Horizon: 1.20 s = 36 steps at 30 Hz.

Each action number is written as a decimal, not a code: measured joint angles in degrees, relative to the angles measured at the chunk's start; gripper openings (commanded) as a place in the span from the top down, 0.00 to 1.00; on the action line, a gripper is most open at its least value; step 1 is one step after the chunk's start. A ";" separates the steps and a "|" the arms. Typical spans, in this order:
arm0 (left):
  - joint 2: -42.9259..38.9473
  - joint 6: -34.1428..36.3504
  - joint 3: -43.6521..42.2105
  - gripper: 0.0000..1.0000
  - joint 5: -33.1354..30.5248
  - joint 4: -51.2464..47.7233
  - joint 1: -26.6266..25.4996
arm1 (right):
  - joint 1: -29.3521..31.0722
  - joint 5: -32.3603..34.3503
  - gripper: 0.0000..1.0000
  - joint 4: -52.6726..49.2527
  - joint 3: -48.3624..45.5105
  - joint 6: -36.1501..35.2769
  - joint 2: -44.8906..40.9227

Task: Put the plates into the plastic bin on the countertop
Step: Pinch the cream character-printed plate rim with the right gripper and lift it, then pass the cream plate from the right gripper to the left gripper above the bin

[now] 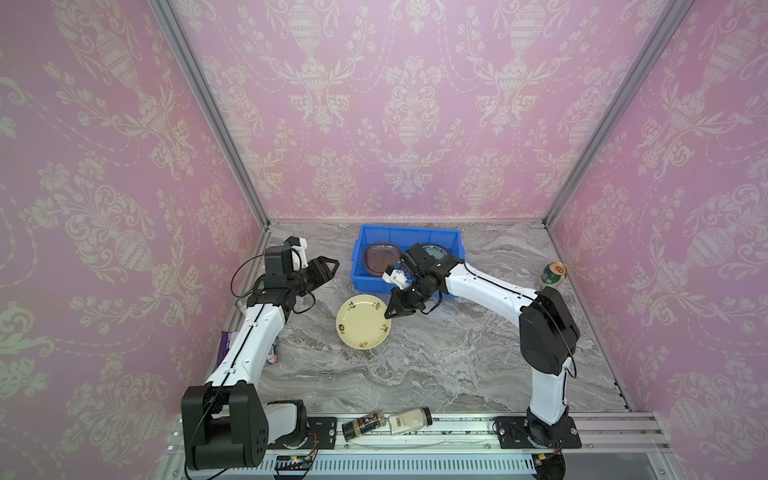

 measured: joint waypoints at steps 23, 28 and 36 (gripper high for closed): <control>13.07 6.40 6.88 0.75 5.35 0.02 -15.87 | -13.64 -0.70 1.00 8.26 -6.10 5.35 -8.52; 13.40 6.40 7.54 0.79 5.20 0.00 -15.87 | -14.21 -0.76 1.00 9.20 -6.75 5.42 -8.63; 14.05 5.86 8.31 1.00 4.07 0.17 -15.82 | -15.02 -2.01 1.00 10.67 -8.09 6.47 -8.66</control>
